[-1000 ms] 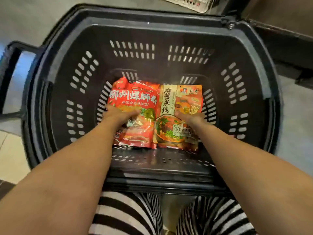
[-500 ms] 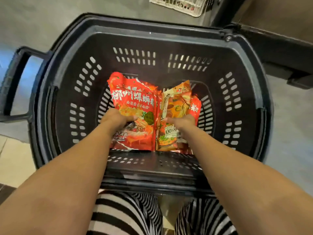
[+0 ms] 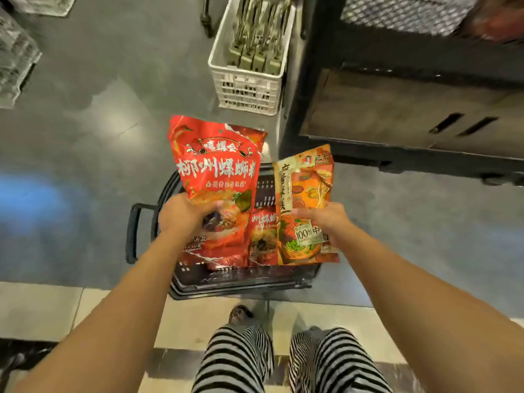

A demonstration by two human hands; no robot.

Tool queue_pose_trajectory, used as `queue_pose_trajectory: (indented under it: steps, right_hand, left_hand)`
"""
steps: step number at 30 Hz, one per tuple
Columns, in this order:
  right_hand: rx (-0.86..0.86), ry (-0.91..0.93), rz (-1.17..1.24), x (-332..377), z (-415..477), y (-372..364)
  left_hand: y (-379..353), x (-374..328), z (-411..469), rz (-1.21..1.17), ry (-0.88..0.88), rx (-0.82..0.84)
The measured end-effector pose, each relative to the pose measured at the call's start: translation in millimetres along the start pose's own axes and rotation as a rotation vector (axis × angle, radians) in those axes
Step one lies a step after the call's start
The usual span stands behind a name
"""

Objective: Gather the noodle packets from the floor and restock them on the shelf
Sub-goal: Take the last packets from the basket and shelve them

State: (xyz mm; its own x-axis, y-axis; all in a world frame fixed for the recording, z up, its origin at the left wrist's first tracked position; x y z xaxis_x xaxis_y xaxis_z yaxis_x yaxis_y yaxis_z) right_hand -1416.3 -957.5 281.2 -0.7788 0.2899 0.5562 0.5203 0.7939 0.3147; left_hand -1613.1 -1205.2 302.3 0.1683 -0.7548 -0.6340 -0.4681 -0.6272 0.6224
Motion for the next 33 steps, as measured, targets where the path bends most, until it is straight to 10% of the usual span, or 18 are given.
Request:
queue_pose_trajectory:
  steps: [16, 33]
  right_hand:
    - [-0.261, 0.145, 0.466, 78.4, -205.6, 221.3]
    - [-0.326, 0.187, 0.691, 55.5, -177.5, 416.5]
  left_hand:
    - [58.0, -265.8, -124.2, -0.407, -0.114, 0.268]
    - [-86.7, -430.9, -171.8, -0.507, -0.256, 0.310]
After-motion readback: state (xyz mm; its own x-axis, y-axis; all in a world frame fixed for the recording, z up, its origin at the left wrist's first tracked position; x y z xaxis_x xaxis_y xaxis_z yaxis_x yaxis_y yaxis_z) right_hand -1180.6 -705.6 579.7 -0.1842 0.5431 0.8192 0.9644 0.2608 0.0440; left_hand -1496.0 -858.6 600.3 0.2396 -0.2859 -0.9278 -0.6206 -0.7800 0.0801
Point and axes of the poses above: each hand's wrist, its own z-axis towards the middle knuckle, its own y-axis out of the back of the hand, x = y × z, the point moved 7 cm from there along z, towards the middle knuckle, and after that the axes turned 6 degrees about -z, right-handed, at the moved point
